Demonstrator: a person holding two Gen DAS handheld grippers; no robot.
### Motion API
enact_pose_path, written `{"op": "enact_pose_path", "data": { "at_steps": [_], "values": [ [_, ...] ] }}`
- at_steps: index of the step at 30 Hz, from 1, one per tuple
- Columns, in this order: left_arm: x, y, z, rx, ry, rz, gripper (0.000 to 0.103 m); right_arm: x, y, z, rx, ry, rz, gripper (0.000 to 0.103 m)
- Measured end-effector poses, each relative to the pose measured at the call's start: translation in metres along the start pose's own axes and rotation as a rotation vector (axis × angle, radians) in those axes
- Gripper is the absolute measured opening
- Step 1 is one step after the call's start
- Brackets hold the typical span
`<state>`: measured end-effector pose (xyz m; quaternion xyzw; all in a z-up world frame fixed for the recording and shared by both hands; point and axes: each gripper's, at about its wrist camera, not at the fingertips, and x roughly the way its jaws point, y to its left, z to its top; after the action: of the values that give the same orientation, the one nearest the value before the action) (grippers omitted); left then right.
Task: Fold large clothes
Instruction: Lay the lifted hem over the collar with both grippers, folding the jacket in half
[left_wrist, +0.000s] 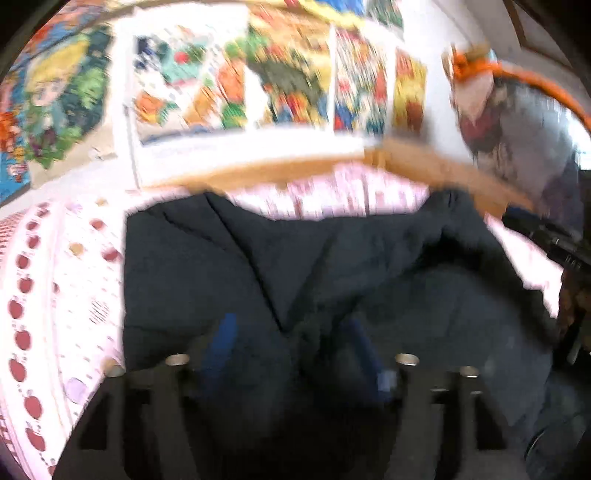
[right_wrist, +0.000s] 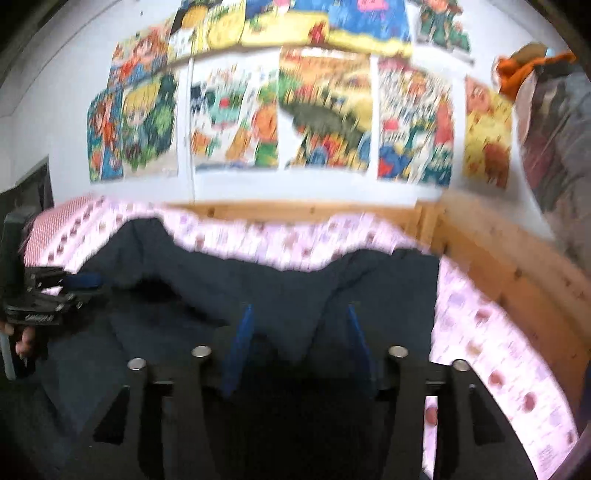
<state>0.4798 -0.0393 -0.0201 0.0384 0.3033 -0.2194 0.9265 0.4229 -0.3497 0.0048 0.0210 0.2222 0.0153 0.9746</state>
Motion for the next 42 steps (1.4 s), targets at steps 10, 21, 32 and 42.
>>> {"op": "enact_pose_path", "data": {
  "at_steps": [10, 21, 32, 42],
  "values": [
    [0.052, 0.000, 0.065, -0.146, 0.034, -0.057, 0.077, 0.094, 0.016, 0.038, 0.083, 0.180, 0.091, 0.052],
    [0.103, -0.018, 0.037, 0.051, 0.203, -0.044, 0.079, 0.123, 0.035, 0.000, -0.086, 0.304, 0.163, 0.053],
    [0.118, -0.031, 0.018, 0.172, 0.232, 0.041, 0.083, 0.125, 0.039, -0.030, -0.150, 0.296, 0.133, 0.053],
    [0.124, -0.028, 0.015, 0.153, 0.219, 0.033, 0.088, 0.138, 0.048, -0.035, -0.216, 0.332, 0.083, 0.053]
  ]
}}
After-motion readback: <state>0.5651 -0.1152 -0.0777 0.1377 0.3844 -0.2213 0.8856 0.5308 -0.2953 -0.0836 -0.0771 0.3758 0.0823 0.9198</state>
